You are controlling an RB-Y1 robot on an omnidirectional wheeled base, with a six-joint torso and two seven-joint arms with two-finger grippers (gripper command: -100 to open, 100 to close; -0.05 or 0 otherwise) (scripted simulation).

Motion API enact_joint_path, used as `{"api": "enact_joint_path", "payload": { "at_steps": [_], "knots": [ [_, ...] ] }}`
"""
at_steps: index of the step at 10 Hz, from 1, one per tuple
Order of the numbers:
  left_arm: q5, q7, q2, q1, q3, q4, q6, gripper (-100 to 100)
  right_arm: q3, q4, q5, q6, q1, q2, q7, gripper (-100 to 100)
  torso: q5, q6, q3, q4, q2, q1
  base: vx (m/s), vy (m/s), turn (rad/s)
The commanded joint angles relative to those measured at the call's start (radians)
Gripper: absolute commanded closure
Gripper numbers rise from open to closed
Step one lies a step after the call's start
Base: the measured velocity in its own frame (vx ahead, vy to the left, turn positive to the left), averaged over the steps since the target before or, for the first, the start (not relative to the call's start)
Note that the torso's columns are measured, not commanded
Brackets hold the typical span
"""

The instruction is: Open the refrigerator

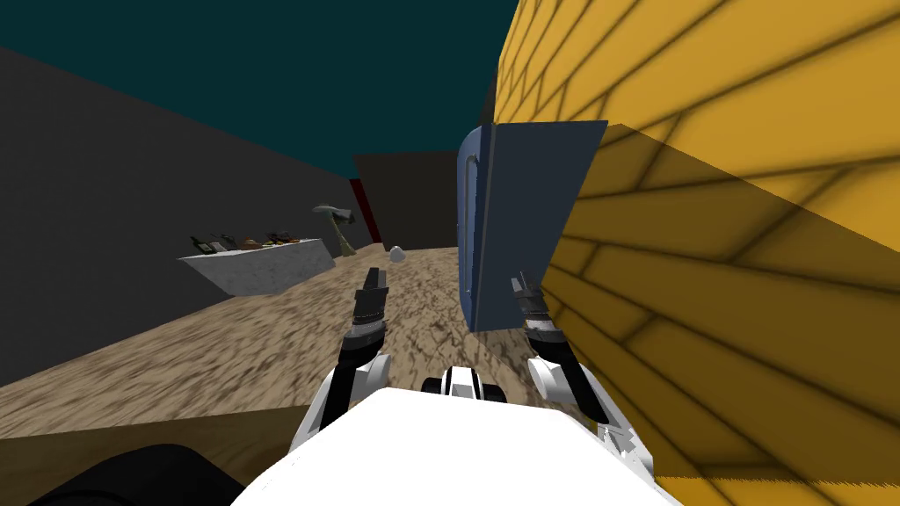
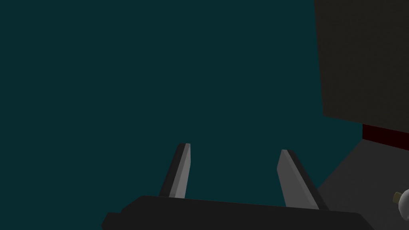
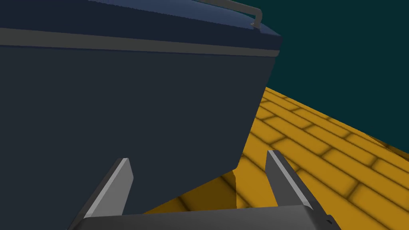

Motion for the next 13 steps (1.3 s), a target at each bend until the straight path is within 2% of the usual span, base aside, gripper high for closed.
{"api": "enact_joint_path", "payload": {
  "at_steps": [1,2,3,4,5,6,7,8,9,10,11,12,13],
  "knots": [
    [0.0,0.0,0.0,0.0,0.0,0.0,0.0,0,0.0,0.073,0.034,0.009,-0.081,-0.031,0.078,-100,0.0,0.0,0.0,0.0,0.0,0.001,0.06,0.138,-0.142],
    [0.0,0.0,0.0,0.0,0.0,0.0,0.0,0,0.0,0.073,0.034,0.009,-0.087,-0.031,0.092,-100,0.001,0.0,-0.001,0.0,-0.001,0.003,0.034,0.108,-0.073],
    [0.0,0.0,0.0,0.0,0.0,0.0,0.0,0,-0.001,0.11,0.05,0.012,-0.129,-0.044,0.129,-100,0.001,0.0,0.0,0.0,0.001,0.002,0.052,0.107,-0.104],
    [0.0,0.0,0.0,0.0,0.0,0.0,0.0,0,-0.001,0.11,0.05,0.012,-0.129,-0.044,0.135,-100,0.0,0.0,0.0,0.0,-0.001,0.002,0.048,0.097,-0.065],
    [0.0,0.0,0.0,0.0,0.0,0.0,0.0,0,-0.002,0.148,0.067,0.014,-0.173,-0.056,0.173,-100,0.0,0.0,0.0,0.0,0.0,0.001,0.048,0.118,-0.116],
    [0.0,0.0,0.0,0.0,0.0,0.0,0.0,0,-0.002,0.148,0.067,0.014,-0.173,-0.056,0.18,-100,0.001,0.0,0.0,0.0,-0.001,0.003,0.03,0.1,-0.066],
    [0.0,0.0,0.0,0.0,0.0,0.0,0.0,0,-0.003,0.187,0.085,0.017,-0.216,-0.067,0.221,-100,0.001,0.0,0.0,0.0,0.0,0.002,0.024,0.11,-0.11],
    [0.0,0.0,0.0,0.0,0.0,0.0,0.0,0,-0.003,0.187,0.085,0.017,-0.218,-0.067,0.228,-100,0.0,0.0,0.0,0.0,0.0,0.002,0.024,0.102,-0.062],
    [0.0,0.0,0.0,0.0,0.0,0.0,0.0,0,-0.005,0.227,0.103,0.02,-0.26,-0.078,0.266,-100,0.0,0.0,0.0,0.0,0.0,0.002,0.058,0.127,-0.105],
    [0.0,0.0,0.0,0.0,0.0,0.0,0.0,0,-0.005,0.227,0.103,0.02,-0.264,-0.078,0.276,-100,0.001,0.0,-0.001,-0.001,-0.002,0.003,0.044,0.115,-0.08],
    [0.0,0.0,0.0,0.0,0.0,0.0,0.0,0,-0.006,0.268,0.122,0.022,-0.31,-0.088,0.315,-100,0.001,0.0,-0.001,0.0,-0.001,0.002,0.033,0.111,-0.144],
    [0.0,0.0,0.0,0.0,0.0,0.0,0.0,0,-0.006,0.268,0.122,0.022,-0.31,-0.088,0.325,-100,0.0,0.0,0.0,0.0,0.0,0.002,0.03,0.095,-0.06],
    [0.0,0.0,0.0,0.0,0.0,0.0,0.0,0,-0.008,0.31,0.141,0.025,-0.351,-0.097,0.363,-100,0.0,0.0,0.0,0.0,0.0,0.001,0.046,0.111,-0.105]
  ]
}}
